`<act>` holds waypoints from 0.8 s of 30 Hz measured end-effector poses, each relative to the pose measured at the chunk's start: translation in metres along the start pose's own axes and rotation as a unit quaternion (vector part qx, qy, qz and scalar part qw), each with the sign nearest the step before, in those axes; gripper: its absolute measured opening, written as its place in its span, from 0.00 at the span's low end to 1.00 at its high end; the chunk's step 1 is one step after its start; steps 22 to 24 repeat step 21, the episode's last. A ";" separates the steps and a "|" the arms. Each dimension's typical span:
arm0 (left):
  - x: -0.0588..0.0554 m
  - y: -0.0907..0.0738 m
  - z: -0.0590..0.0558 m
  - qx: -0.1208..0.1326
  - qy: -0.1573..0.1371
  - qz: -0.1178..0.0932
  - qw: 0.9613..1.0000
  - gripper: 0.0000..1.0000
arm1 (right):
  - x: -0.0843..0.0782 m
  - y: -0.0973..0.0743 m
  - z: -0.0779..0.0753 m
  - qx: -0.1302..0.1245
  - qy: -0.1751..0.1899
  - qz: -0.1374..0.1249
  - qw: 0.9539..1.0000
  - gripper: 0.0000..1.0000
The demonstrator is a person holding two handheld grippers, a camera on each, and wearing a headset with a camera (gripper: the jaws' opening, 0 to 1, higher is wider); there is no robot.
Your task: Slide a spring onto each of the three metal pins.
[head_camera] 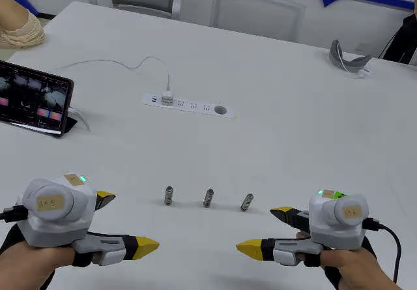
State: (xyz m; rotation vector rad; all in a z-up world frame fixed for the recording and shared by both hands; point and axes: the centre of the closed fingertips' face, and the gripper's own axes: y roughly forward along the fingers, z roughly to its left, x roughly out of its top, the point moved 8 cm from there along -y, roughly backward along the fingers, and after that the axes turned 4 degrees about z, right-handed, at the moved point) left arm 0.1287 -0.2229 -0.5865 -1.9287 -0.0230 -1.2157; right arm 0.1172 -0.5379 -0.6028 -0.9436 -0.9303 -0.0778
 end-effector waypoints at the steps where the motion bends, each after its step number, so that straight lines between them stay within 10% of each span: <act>1: 0.001 -0.001 -0.001 -0.001 0.002 0.001 1.000 0.81 | -0.001 0.000 -0.001 -0.001 0.001 0.001 1.000 0.81; 24: 0.003 -0.006 0.003 -0.002 0.003 0.000 1.000 0.80 | -0.002 -0.002 0.007 0.002 0.006 -0.012 1.000 0.86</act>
